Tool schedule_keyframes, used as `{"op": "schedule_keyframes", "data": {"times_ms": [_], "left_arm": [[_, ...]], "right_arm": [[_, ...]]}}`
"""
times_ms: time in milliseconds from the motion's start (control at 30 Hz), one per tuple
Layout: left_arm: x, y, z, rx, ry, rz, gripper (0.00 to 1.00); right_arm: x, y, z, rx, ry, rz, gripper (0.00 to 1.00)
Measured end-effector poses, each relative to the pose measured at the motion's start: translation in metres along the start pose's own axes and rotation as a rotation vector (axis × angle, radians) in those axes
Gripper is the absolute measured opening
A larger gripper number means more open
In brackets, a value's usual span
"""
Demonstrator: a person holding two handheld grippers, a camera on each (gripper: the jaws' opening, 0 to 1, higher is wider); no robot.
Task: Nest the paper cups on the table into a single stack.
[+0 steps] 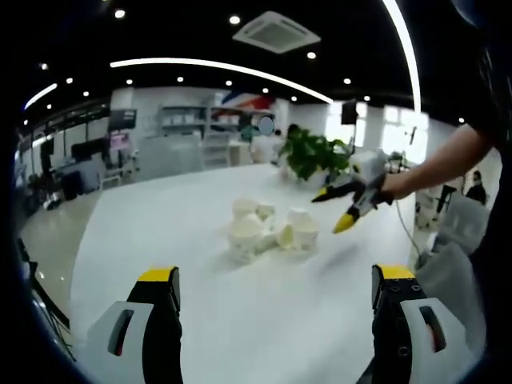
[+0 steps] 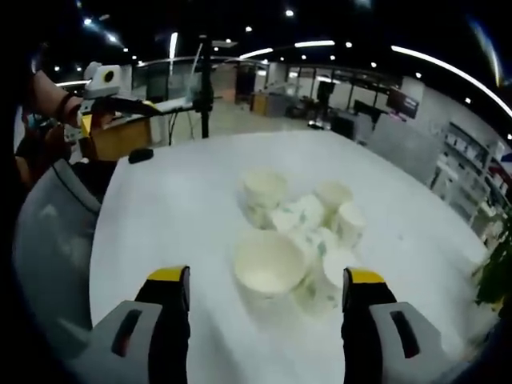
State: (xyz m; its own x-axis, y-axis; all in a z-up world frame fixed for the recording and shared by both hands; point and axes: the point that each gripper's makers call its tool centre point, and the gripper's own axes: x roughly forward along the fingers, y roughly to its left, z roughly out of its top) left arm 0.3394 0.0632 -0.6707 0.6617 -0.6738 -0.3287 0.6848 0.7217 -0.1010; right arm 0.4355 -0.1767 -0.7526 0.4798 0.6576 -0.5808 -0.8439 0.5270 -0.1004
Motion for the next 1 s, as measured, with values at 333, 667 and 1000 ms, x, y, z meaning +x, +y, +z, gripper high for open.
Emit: {"op": "schedule_keyframes", "data": {"times_ms": [333,667,1000], "left_arm": [[0.0,0.003,-0.003,-0.002,0.013,-0.004,1.0],[0.002,0.006,-0.002,0.004,0.013,-0.006,1.0],[0.002,0.007,-0.002,-0.001,0.016,-0.003,1.0]], "right_arm": [[0.01,0.0,0.002,0.0,-0.003,0.015,0.74],[0.018,0.0,0.002,-0.007,0.005,0.036,0.69],[0.027,0.003,-0.001,-0.001,0.014,0.049,0.64]]}}
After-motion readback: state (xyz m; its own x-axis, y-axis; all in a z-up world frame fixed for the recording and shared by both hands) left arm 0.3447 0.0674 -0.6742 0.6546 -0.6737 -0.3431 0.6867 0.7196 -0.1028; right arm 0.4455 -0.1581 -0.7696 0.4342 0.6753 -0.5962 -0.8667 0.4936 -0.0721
